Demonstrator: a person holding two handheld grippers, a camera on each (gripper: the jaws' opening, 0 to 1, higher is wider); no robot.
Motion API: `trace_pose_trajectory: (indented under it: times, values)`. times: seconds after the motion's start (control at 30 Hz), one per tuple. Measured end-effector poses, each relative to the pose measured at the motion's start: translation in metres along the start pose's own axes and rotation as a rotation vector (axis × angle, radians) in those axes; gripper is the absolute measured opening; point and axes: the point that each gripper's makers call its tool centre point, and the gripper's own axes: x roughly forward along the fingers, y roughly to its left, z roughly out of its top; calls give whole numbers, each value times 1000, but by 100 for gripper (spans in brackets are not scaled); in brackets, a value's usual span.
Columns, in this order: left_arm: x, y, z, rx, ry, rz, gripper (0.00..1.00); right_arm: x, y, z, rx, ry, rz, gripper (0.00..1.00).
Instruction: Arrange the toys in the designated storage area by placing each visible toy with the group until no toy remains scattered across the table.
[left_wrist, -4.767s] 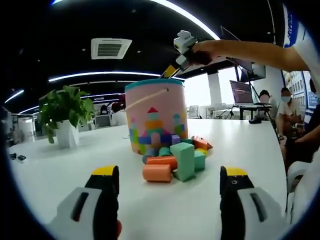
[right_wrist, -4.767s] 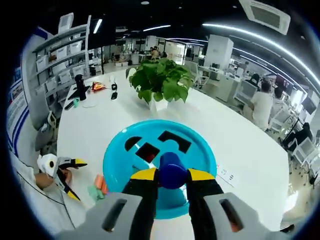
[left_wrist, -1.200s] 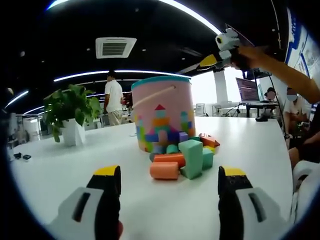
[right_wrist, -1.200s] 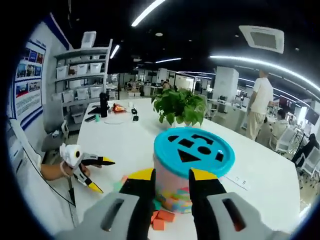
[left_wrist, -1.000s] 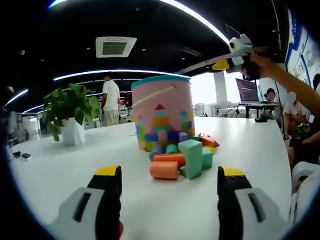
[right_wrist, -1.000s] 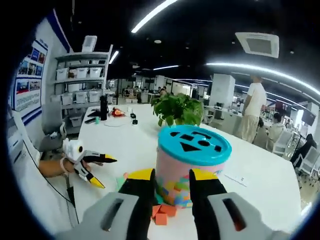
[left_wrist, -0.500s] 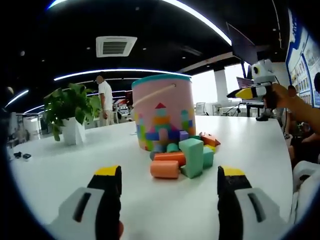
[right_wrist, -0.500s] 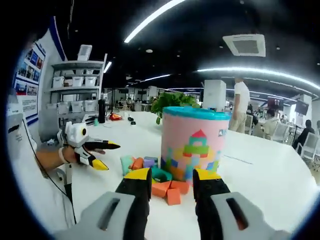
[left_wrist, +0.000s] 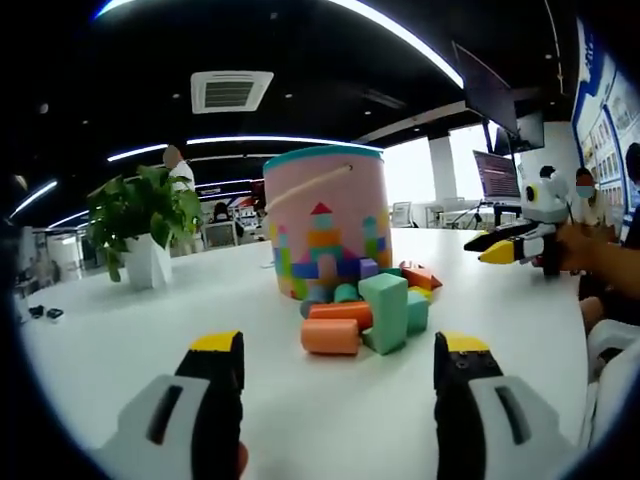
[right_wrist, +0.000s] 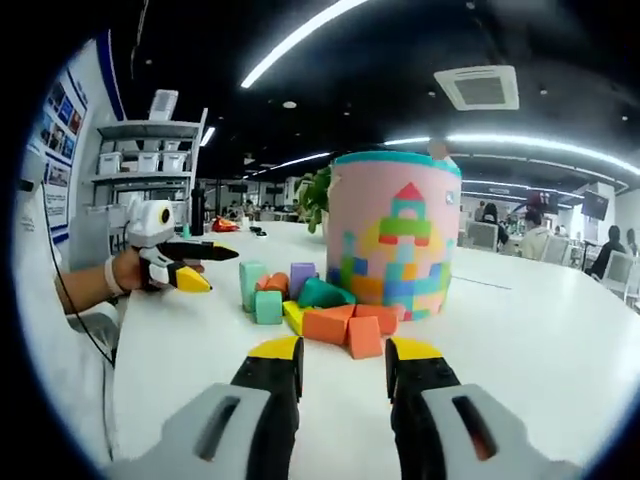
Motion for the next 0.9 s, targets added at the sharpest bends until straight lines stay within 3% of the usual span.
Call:
trace_pose_trajectory:
  times: [0.5,0.9]
  values:
    - [-3,-6,-1,17,7,6,79,9,0,-14,14,48,-9,32]
    - [-1,-2,-2,24,7,0,79,44,6,-21,-6,130,35,32]
